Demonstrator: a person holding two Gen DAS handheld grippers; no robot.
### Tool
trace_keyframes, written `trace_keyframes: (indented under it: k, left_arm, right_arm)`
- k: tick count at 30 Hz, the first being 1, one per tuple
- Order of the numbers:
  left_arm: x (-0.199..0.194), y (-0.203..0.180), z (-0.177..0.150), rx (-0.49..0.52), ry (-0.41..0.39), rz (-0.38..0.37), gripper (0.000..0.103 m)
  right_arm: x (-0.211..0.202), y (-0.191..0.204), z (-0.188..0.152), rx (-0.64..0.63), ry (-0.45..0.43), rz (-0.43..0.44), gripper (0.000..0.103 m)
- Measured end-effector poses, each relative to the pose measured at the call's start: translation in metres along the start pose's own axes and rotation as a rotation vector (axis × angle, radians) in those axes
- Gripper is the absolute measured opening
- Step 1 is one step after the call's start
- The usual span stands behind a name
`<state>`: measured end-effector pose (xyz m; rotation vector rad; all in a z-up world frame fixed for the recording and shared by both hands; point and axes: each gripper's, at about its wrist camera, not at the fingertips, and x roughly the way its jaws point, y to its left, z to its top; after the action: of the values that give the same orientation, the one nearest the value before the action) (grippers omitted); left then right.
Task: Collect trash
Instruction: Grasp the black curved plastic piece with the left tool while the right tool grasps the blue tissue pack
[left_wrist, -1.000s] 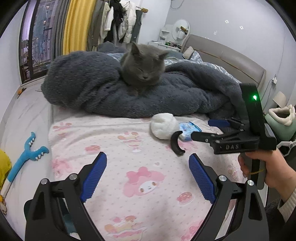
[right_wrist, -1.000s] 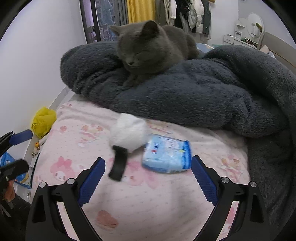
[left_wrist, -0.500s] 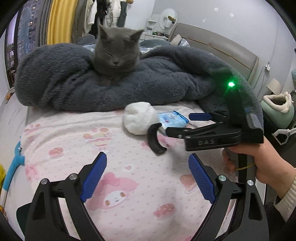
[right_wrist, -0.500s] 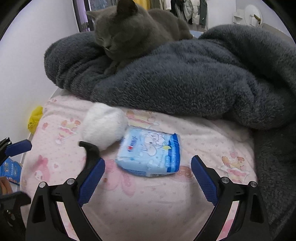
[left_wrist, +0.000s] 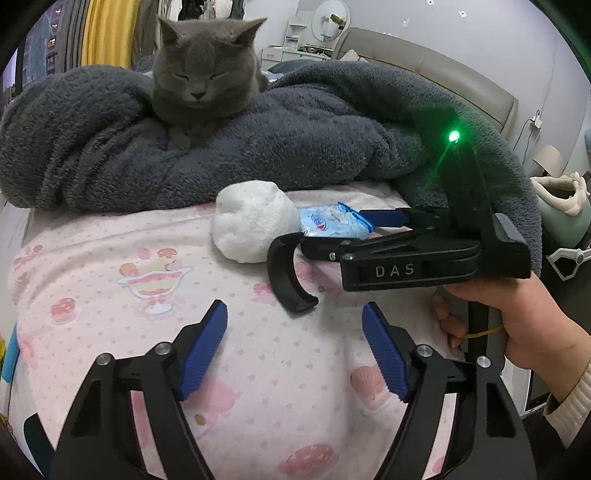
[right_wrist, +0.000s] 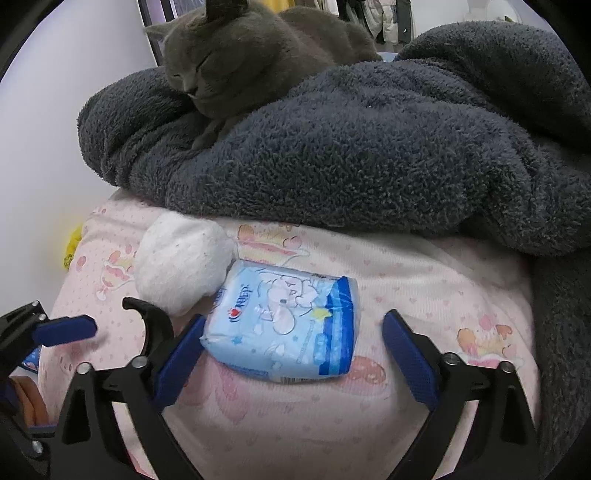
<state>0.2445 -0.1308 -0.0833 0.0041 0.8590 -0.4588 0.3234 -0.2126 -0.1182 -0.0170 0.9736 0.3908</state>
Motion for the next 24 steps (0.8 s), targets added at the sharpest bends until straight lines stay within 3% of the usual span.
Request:
trace_keyframes:
  k: [7, 16, 24]
  left_arm:
    - [0.017, -0.005, 0.004, 0.011, 0.002, 0.025, 0.073]
    - [0.032, -0.005, 0.016, 0.000, 0.008, 0.036, 0.060]
    - [0.048, -0.007, 0.024, 0.011, 0.045, 0.064, 0.033]
  right_arm:
    - [-0.011, -0.015, 0.003, 0.022, -0.009, 0.017, 0.072]
    - [-0.025, -0.033, 0.006, 0.034, -0.040, 0.018, 0.072]
    - [-0.030, -0.037, 0.010, 0.009, -0.042, 0.006, 0.072]
